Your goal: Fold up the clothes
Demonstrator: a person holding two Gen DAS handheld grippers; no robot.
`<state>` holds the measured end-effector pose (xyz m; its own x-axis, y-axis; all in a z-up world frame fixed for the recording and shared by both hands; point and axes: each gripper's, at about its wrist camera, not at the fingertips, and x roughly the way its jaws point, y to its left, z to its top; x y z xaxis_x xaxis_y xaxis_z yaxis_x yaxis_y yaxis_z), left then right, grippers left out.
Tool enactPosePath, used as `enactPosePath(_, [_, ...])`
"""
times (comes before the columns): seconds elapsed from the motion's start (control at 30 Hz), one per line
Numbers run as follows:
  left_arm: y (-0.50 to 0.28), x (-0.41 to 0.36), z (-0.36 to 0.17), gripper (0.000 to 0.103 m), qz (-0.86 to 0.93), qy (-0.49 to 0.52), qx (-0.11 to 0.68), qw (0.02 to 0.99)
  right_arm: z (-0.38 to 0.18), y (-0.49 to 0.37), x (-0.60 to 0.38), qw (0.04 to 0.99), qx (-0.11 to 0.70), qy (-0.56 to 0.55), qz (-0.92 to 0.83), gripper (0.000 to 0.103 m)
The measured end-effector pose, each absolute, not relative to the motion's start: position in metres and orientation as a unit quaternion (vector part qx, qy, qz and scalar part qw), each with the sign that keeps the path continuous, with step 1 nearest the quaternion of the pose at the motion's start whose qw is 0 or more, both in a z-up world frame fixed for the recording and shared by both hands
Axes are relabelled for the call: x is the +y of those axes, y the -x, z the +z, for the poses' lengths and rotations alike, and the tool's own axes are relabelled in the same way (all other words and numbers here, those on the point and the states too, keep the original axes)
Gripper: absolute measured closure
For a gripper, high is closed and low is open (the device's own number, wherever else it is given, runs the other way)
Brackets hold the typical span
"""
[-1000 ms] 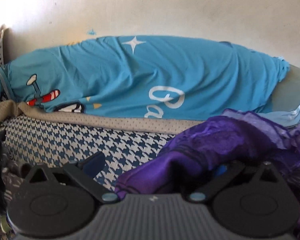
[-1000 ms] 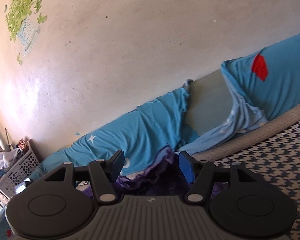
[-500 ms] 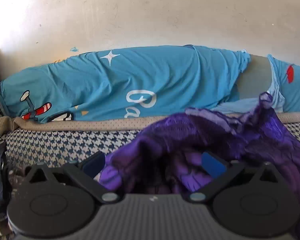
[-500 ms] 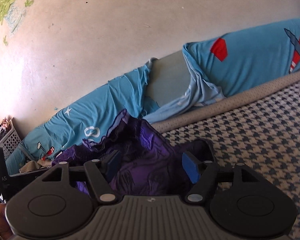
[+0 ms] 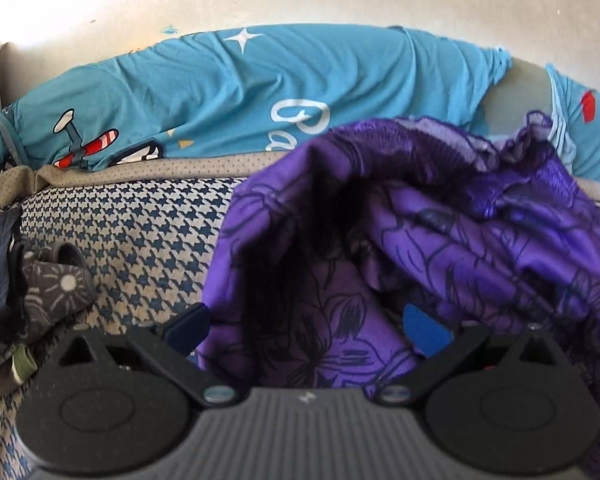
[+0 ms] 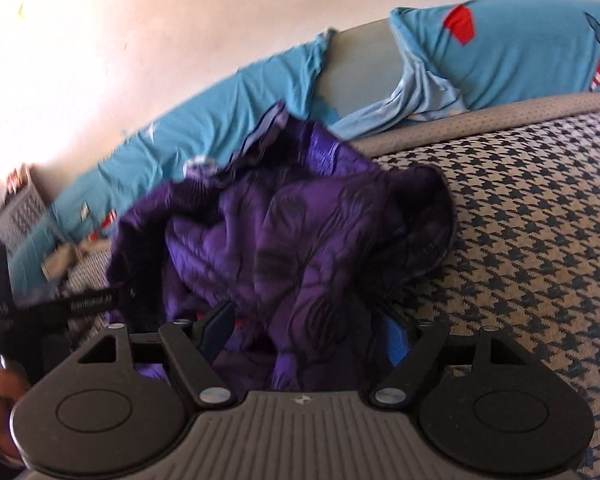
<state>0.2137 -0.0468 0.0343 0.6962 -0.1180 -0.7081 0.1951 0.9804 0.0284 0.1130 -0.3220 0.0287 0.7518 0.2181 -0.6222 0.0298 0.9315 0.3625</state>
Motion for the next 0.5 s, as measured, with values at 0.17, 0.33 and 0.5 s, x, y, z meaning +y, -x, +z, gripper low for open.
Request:
enactPosePath(0.17, [-0.215, -0.057, 0.027, 0.000, -0.092, -0.063, 0.386, 0.916, 0.020, -0.120, -0.315, 0.913, 0.375, -0.155, 0.043, 0.047])
enactPosePath(0.33, [-0.213, -0.067, 0.018, 0.000, -0.096, -0.081, 0.392, 0.912, 0.014, -0.123, -0.309, 0.910, 0.393, -0.131, 0.024, 0.076])
enactPosePath(0.5, [-0.212, -0.068, 0.012, 0.000, -0.095, -0.086, 0.393, 0.911, 0.019, -0.123, -0.309, 0.917, 0.380, -0.118, 0.011, 0.090])
